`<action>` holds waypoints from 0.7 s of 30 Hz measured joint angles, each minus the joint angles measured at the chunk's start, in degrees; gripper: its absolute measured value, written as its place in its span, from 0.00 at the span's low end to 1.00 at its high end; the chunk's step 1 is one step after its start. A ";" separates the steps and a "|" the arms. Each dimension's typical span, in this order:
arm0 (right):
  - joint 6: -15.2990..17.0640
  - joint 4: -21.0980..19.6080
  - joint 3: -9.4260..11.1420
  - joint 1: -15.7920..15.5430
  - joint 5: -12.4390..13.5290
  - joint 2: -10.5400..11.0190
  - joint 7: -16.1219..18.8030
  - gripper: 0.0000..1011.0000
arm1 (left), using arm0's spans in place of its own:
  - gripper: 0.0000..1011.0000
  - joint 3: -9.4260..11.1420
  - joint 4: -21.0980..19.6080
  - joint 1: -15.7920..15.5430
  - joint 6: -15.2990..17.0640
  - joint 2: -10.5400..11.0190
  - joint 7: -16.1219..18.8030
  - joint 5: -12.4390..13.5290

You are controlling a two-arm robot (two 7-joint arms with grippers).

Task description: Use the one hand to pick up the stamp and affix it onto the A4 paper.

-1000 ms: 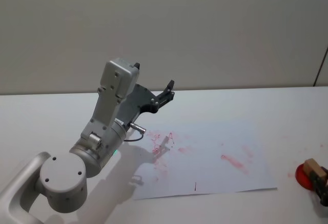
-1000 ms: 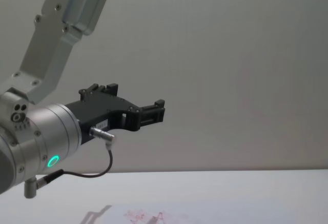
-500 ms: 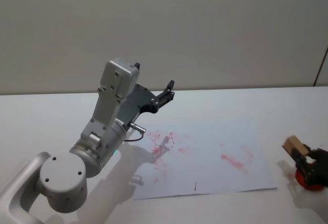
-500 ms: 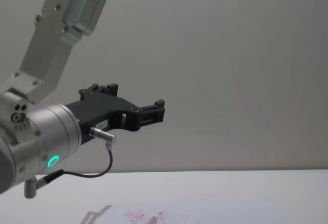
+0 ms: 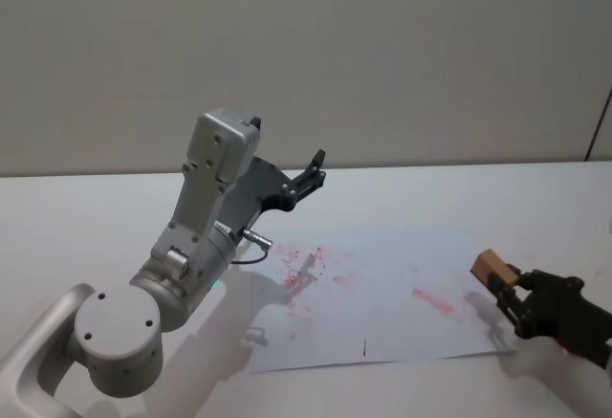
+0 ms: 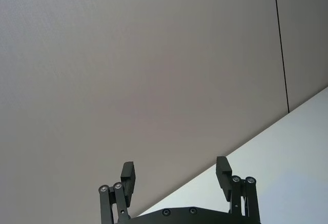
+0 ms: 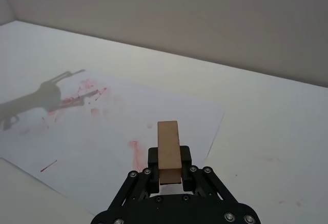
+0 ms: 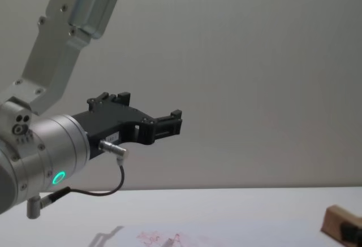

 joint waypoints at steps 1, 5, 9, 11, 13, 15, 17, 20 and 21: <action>0.18 0.38 -0.19 0.32 -0.41 -0.20 0.25 0.22 | 0.99 0.00 0.00 0.00 0.00 0.00 0.00 0.00; 1.26 3.18 -1.41 2.38 -3.12 -1.55 1.73 0.22 | 0.99 0.00 0.00 0.00 0.00 0.00 0.00 0.00; 1.85 5.47 -2.36 4.00 -4.65 -2.74 2.68 0.22 | 0.99 0.00 0.00 0.00 0.00 0.00 0.00 0.00; 2.20 6.70 -2.88 4.84 -5.49 -3.38 3.22 0.22 | 0.99 0.00 0.00 0.00 0.00 0.00 0.00 0.00; 2.38 7.64 -3.26 5.44 -5.99 -3.86 3.57 0.22 | 0.99 0.00 0.00 0.00 0.00 0.00 0.00 0.00; 2.60 8.71 -3.70 6.22 -6.51 -4.52 3.95 0.22 | 0.99 0.00 0.00 0.00 0.00 0.00 0.00 0.00; 2.61 9.42 -3.98 6.71 -6.79 -4.88 4.20 0.22 | 0.99 0.00 0.00 0.00 0.00 0.00 0.00 0.00; 2.71 10.24 -4.30 7.39 -7.23 -5.38 4.45 0.22 | 0.99 0.00 0.00 0.00 0.00 0.00 0.00 0.00; 2.77 10.41 -4.39 7.52 -7.35 -5.50 4.48 0.22 | 0.99 0.00 0.00 0.00 0.00 0.00 0.00 0.00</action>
